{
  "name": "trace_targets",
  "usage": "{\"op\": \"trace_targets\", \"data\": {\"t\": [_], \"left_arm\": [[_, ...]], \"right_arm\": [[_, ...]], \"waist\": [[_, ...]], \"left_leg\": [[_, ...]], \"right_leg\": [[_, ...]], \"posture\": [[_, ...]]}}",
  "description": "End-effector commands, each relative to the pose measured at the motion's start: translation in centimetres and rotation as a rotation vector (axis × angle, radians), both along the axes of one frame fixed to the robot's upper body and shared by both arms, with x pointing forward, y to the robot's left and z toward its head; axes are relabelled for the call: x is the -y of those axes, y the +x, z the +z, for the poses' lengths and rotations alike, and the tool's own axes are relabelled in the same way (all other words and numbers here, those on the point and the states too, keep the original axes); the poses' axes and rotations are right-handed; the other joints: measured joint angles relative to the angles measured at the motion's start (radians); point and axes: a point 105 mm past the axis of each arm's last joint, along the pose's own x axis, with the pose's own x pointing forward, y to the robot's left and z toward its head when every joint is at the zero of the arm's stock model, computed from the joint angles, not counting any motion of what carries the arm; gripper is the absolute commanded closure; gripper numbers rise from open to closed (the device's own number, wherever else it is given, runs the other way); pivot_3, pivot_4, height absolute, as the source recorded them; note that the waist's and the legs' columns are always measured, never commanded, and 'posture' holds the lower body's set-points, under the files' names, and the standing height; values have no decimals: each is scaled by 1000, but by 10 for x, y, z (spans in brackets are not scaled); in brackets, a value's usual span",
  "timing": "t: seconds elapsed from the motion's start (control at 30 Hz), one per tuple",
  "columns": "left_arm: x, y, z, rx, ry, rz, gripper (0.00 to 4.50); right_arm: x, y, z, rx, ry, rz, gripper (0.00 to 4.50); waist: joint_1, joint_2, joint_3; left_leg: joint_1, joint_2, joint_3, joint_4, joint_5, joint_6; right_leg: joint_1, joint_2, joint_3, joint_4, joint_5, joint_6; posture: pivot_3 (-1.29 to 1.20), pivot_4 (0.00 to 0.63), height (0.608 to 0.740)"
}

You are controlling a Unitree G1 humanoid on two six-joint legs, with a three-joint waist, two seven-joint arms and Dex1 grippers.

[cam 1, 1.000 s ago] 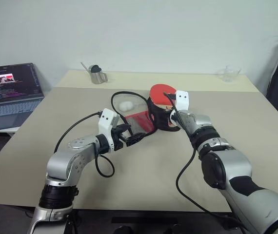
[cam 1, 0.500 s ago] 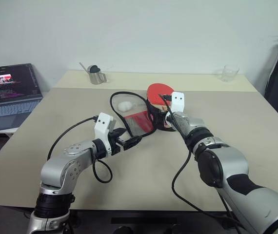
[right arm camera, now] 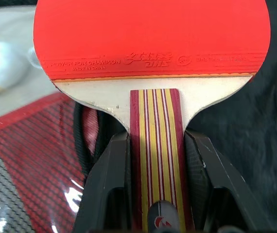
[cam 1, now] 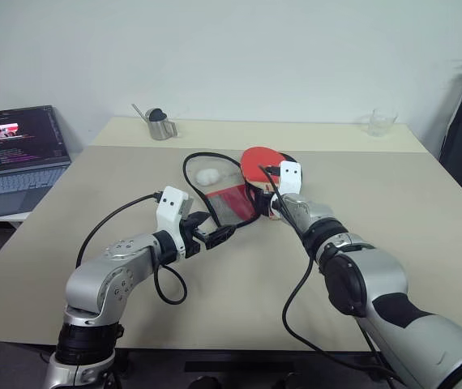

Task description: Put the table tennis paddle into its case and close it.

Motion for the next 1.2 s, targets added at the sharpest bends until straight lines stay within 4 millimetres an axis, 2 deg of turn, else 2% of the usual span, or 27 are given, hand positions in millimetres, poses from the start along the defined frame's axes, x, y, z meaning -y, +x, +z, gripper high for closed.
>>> {"op": "trace_targets", "data": {"t": [0.03, 0.63, 1.0, 1.2], "left_arm": [[3, -7, 13, 56, 4, -21, 17], [8, -8, 12, 50, 7, -25, 17], [10, -10, 13, 54, 12, -24, 17], [11, -10, 12, 52, 13, -21, 17]], "right_arm": [[-1, 4, 18, 70, 5, -15, 3408], [11, 8, 26, 100, -24, -88, 3408], [6, 7, 22, 100, -62, -71, 3408], [6, 6, 20, 95, -60, -69, 1491]], "waist": [[0, 0, 0], [0, 0, 0], [0, 0, 0], [0, 0, 0]], "left_leg": [[0, 0, 0, 0, 0, 0], [0, 0, 0, 0, 0, 0], [0, 0, 0, 0, 0, 0], [1, 0, 0, 0, 0, 0]], "right_leg": [[0, 0, 0, 0, 0, 0], [0, 0, 0, 0, 0, 0], [0, 0, 0, 0, 0, 0], [1, 0, 0, 0, 0, 0]], "posture": [[0, 150, 740], [0, 150, 740], [0, 150, 740], [0, 150, 740]]}}
